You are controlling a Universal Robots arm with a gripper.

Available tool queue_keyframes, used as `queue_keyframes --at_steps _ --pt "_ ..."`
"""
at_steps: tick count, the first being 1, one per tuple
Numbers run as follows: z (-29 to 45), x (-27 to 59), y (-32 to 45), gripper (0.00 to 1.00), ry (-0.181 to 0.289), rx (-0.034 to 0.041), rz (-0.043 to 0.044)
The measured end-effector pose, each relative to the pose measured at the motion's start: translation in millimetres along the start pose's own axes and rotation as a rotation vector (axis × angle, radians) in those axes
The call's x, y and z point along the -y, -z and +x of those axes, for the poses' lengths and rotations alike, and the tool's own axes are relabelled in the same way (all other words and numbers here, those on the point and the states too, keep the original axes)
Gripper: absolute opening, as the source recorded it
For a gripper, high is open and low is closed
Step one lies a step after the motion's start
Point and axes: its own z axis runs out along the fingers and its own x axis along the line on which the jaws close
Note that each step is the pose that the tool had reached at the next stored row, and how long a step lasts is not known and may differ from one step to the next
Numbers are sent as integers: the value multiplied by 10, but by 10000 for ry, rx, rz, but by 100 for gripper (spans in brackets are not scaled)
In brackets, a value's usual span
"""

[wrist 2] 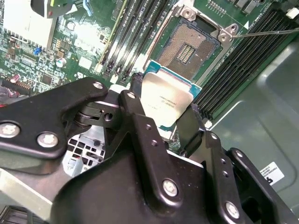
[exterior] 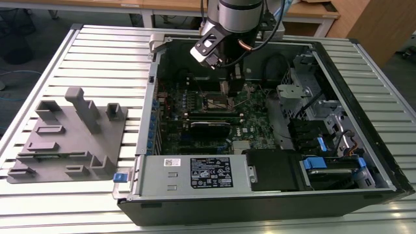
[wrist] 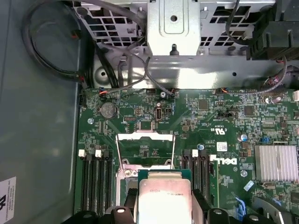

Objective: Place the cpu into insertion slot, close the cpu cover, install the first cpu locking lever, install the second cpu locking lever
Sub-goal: 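Place the cpu into insertion slot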

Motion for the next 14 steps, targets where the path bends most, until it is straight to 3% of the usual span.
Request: queue_keyframes --at_steps 14 --pt "21 86 -41 54 -5 2 -19"
